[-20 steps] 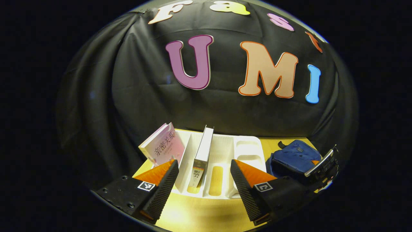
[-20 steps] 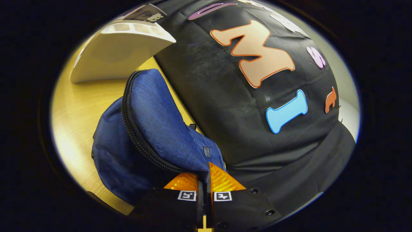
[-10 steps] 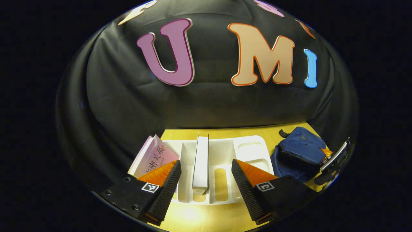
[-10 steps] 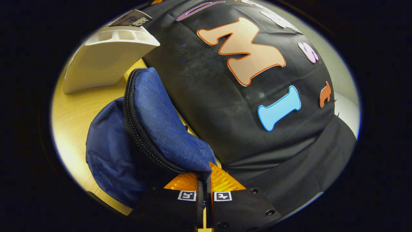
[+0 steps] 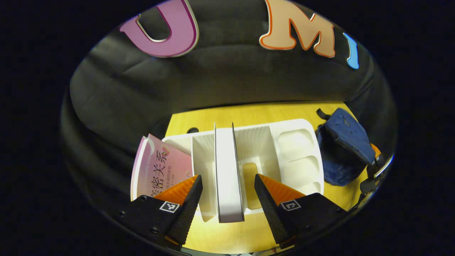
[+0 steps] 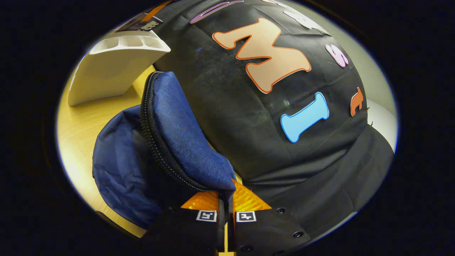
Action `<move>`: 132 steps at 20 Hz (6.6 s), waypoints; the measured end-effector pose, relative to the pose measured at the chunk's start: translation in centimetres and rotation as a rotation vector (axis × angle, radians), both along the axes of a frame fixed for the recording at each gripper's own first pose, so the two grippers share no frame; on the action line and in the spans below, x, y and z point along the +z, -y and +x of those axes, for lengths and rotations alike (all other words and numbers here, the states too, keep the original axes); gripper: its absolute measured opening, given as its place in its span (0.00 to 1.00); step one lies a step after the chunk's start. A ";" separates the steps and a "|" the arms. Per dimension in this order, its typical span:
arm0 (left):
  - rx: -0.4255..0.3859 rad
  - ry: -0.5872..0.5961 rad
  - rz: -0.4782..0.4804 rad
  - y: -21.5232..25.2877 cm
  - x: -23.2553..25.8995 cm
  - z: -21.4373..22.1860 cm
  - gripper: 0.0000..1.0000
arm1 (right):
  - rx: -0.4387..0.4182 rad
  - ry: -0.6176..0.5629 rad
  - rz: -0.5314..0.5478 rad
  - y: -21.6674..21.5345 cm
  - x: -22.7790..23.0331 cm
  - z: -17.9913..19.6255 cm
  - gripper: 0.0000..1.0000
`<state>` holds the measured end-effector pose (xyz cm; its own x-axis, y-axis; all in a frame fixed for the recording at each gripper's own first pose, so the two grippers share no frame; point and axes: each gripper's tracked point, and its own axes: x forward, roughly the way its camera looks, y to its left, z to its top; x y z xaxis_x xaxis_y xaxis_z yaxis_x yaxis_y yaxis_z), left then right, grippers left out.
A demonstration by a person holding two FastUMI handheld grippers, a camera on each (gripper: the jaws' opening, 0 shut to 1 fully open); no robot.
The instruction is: Open the schoolbag, grab two books from the bookshelf and put them into the schoolbag.
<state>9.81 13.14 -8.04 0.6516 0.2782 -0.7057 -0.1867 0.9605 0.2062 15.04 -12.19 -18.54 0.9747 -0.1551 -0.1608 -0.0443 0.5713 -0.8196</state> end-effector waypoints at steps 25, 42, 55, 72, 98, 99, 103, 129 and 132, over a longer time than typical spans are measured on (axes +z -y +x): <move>0.117 -0.480 -0.130 -3.5 -6.1 -0.3 0.40 | -0.002 -0.013 -0.019 0.1 -0.1 -0.8 0.04; 0.216 -0.435 -0.162 -1.9 0.1 -4.6 0.41 | -0.012 -0.010 0.005 0.6 0.2 -2.3 0.04; 0.283 -0.280 -0.319 3.3 8.3 -13.8 0.41 | -0.011 -0.023 0.056 0.7 -0.2 -3.1 0.04; -0.076 -0.021 -0.600 20.6 5.4 -6.3 0.40 | -0.104 -0.043 0.359 2.0 0.9 -3.5 0.06; -0.188 0.353 -0.965 38.0 -10.4 12.2 0.39 | -0.076 -0.008 0.673 2.1 2.8 -3.5 0.06; -0.186 0.366 -0.980 38.1 -10.4 12.8 0.39 | -0.075 -0.009 0.678 2.2 2.8 -3.5 0.08; -0.183 0.421 -1.031 38.3 -11.3 14.9 0.39 | -0.081 -0.004 0.703 2.9 3.0 -3.2 0.06; -0.252 0.286 -1.101 42.5 -17.4 13.7 0.49 | -0.111 0.005 0.811 4.4 -0.4 -3.3 0.04; -0.245 0.275 -1.005 40.6 -16.7 11.7 0.74 | -0.121 0.000 0.821 4.5 -0.4 -3.4 0.04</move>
